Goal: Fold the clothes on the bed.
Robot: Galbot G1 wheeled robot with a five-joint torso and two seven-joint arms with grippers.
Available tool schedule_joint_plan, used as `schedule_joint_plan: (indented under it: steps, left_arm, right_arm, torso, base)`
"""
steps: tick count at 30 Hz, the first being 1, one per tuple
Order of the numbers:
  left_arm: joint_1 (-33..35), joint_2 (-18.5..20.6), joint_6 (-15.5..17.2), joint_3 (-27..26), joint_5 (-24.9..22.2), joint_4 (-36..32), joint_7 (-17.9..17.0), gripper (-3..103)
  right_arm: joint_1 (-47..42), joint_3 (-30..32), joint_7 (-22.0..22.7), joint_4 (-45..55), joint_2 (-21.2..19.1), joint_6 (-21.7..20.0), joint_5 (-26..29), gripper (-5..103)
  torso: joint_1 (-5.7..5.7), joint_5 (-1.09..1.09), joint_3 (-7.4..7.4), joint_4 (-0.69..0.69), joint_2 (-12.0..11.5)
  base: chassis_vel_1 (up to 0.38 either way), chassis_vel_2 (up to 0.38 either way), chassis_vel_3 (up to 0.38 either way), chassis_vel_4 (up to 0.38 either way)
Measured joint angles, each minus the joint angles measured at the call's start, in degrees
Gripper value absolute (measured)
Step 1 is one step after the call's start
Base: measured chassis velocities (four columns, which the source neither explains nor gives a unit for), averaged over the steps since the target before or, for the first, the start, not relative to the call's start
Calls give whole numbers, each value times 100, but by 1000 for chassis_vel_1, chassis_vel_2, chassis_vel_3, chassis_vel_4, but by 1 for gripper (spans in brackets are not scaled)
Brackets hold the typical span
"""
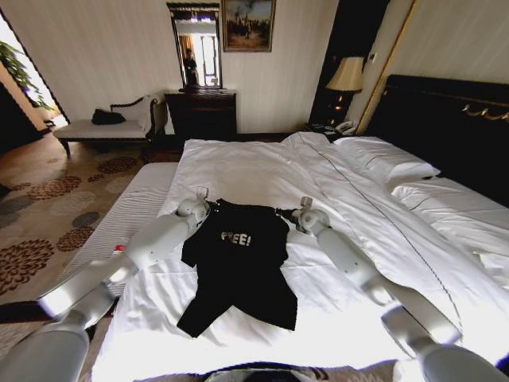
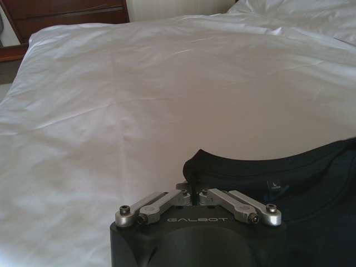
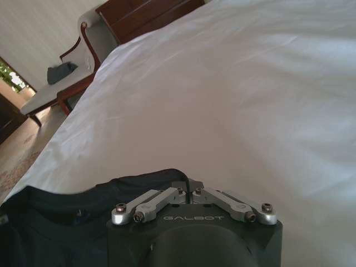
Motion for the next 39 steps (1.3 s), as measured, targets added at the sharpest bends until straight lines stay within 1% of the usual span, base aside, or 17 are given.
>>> schedule_joint_plan:
  steps: [3,4,6,7,10,11,12,13,14,18,20,23,25,27,28,32,39]
  left_arm:
    - [-180,-445,-216,-13,272,710,275,2]
    - [-180,-445,-216,-13,272,710,275,2]
    - [-319,-670,-346,-13,437,1140,449,2]
    - [-382,-763,-400,-13,506,1309,527,2]
    - [-488,-913,-467,-13,601,1570,611,2]
    - [-592,-1076,-523,-13,672,1799,681,2]
    - [-728,-1294,-583,-16,753,2097,762,2]
    - [-728,-1294,-583,-16,753,2097,762,2]
    - [-815,-1435,-615,-17,814,2317,825,2]
    - [-934,-1685,-682,-34,974,2769,927,2]
    - [-936,-1703,-689,-43,999,2823,937,2]
    - [-943,-1762,-752,-102,1167,3071,990,2]
    - [-951,-1793,-772,-128,1214,3165,1001,2]
    - [-964,-1833,-795,-157,1265,3275,1011,2]
    - [-969,-1858,-826,-187,1312,3352,1021,2]
    - [-958,-1861,-847,-213,1339,3356,1023,2]
    - [-861,-1959,-873,-310,1455,3377,1028,2]
  right_arm:
    - [215,-54,-92,-385,202,74,-141,0]
    - [215,-54,-92,-385,202,74,-141,0]
    - [350,-118,-164,-615,366,138,-271,0]
    - [411,-140,-194,-722,439,159,-316,0]
    - [486,-159,-234,-887,530,196,-381,0]
    - [548,-165,-275,-1044,600,237,-443,0]
    - [620,-159,-317,-1258,680,283,-509,0]
    - [620,-159,-317,-1258,680,283,-509,0]
    - [665,-139,-340,-1412,725,316,-549,0]
    - [762,-34,-397,-1791,829,437,-716,0]
    - [778,-15,-411,-1855,853,464,-745,0]
    - [878,46,-475,-2117,956,549,-866,0]
    - [904,60,-492,-2187,981,576,-899,0]
    - [935,81,-519,-2282,1017,613,-946,0]
    - [963,110,-537,-2376,1058,636,-999,0]
    - [985,137,-559,-2478,1119,665,-1089,0]
    - [977,184,-573,-2571,1219,745,-1229,0]
  torso:
    - [-1,1,-1,-4,0]
    - [-1,1,-1,-4,0]
    - [-1,1,-1,-5,0]
    - [-1,2,0,-2,0]
    - [-1,2,0,3,0]
    - [-1,2,0,4,0]
    - [0,1,-1,1,0]
    - [0,1,-1,1,0]
    - [-1,1,-1,-2,0]
    - [-1,2,-1,-6,1]
    - [-1,3,-1,-6,1]
    - [-1,1,-1,3,1]
    - [-1,1,-1,4,1]
    - [-1,1,-1,4,1]
    - [-1,1,-1,0,1]
    - [-1,2,-1,-3,1]
    - [-1,1,-1,1,1]
  base:
    - [0,0,0,0]
    - [0,0,0,0]
    - [0,0,0,0]
    - [0,0,0,0]
    - [0,0,0,0]
    - [0,0,0,0]
    - [0,0,0,0]
    - [0,0,0,0]
    - [0,0,0,0]
    - [0,0,0,0]
    - [0,0,0,0]
    - [0,0,0,0]
    - [0,0,0,0]
    - [0,0,0,0]
    - [0,0,0,0]
    - [0,0,0,0]
    - [0,0,0,0]
